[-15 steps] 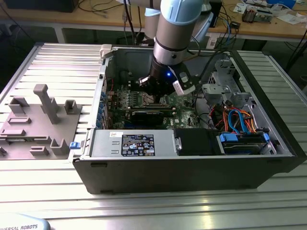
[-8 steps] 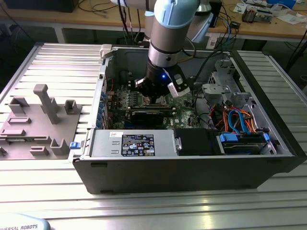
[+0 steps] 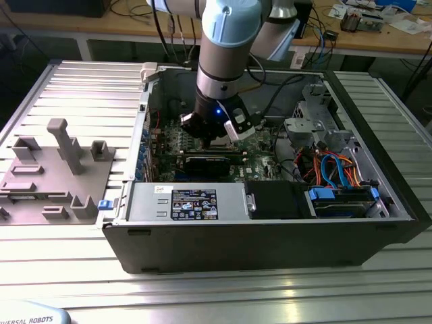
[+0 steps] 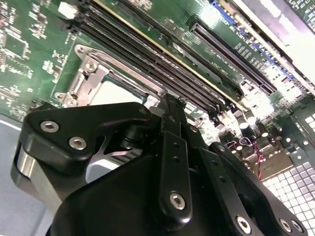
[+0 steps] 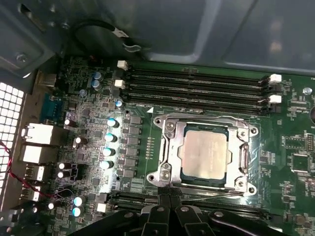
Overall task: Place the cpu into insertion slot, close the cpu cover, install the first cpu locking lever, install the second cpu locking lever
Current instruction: 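Install the second cpu locking lever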
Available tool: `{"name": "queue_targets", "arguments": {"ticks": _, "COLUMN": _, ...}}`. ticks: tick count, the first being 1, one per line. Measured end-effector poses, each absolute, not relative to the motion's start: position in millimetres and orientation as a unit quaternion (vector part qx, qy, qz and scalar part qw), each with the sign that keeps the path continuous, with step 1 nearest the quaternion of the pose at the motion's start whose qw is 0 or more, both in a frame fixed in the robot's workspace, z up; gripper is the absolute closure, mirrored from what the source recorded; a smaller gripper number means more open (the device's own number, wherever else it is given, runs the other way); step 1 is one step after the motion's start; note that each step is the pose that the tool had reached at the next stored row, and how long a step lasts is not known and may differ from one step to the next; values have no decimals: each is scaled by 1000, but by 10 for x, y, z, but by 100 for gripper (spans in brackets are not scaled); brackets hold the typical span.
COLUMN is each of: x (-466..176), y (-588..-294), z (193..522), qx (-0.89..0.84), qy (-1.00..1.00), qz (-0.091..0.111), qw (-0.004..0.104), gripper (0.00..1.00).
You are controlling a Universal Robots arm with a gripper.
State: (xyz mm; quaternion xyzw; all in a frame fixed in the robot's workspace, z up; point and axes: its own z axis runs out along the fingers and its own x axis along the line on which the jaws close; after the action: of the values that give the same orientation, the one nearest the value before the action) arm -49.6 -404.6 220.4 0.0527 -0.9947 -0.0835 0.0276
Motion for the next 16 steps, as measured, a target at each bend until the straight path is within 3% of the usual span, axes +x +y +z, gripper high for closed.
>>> {"name": "queue_targets", "arguments": {"ticks": 16, "x": -638, "y": -4063, "z": 2061, "qx": 53, "qy": -994, "qz": -92, "qw": 27, "gripper": 89}}
